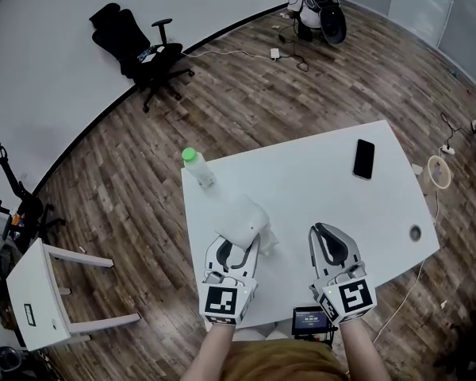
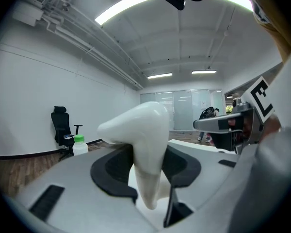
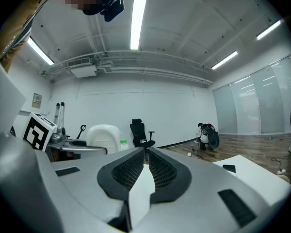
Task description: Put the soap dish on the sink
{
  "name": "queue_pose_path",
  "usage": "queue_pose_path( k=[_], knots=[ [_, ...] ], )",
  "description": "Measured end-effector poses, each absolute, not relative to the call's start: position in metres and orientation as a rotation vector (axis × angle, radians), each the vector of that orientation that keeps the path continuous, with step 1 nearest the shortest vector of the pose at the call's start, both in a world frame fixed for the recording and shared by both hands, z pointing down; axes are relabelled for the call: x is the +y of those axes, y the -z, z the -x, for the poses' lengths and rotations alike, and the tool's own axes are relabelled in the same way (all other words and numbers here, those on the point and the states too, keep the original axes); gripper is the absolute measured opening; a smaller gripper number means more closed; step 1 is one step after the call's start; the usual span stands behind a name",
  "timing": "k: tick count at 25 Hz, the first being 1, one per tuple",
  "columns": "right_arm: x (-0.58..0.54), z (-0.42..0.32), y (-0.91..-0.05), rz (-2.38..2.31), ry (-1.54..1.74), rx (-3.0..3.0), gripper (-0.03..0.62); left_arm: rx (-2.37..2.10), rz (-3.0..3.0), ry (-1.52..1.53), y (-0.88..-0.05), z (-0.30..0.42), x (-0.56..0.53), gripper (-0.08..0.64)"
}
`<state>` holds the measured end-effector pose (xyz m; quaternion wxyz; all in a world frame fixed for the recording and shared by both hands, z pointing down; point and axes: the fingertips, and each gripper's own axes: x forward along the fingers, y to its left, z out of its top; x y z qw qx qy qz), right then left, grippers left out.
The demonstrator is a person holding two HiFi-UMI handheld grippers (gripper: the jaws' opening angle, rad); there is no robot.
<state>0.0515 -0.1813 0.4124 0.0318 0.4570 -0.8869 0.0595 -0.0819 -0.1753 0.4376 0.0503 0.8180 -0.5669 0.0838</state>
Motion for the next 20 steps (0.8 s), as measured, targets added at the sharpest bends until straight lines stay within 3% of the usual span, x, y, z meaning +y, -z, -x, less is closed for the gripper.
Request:
queue_pose_path(
  k=[20],
  knots=[
    [-0.17, -0.044, -0.511, -1.29, -0.277, -2.496, 0.014, -1.493, -2.288, -0.195, -0.532, 0.06, -0.163, 0.156]
  ],
)
